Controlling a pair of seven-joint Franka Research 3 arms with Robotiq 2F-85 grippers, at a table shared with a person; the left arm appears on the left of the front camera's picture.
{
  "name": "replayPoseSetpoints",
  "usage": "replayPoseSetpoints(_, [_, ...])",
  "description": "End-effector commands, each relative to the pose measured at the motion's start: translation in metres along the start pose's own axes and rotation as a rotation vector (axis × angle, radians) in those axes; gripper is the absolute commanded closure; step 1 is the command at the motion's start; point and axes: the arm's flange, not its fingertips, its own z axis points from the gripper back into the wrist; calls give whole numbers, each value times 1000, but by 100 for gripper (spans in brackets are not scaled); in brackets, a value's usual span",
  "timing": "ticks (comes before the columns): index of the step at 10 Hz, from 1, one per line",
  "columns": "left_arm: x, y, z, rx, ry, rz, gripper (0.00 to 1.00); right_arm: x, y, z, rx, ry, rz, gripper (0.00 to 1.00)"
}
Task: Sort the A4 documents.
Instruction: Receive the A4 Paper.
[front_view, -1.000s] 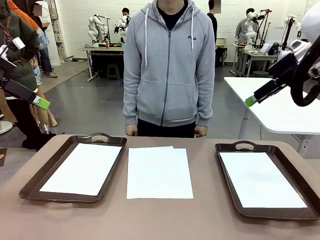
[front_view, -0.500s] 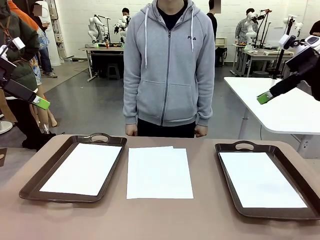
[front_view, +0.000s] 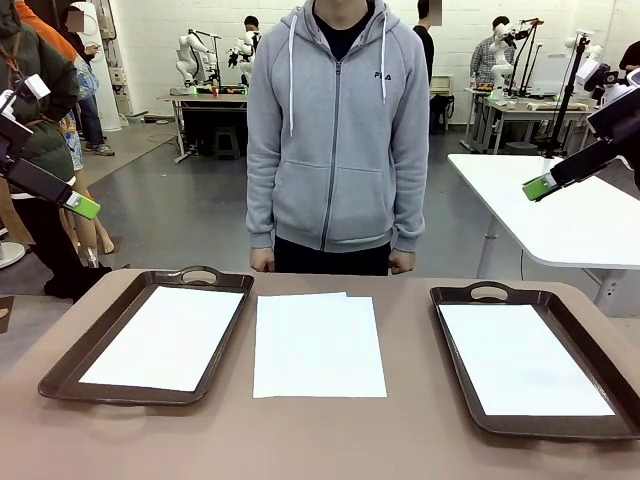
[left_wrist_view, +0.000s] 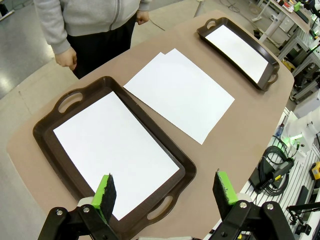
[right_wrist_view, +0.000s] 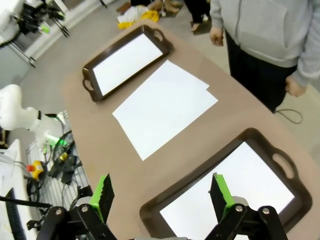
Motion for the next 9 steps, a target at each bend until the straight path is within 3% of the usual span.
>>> replayPoseSetpoints(1, [0,-1,0,5,2,1,0,3,2,2,-8,-4,9,0])
replayPoseSetpoints(9, [0,-1,0,5,2,1,0,3,2,2,-8,-4,9,0])
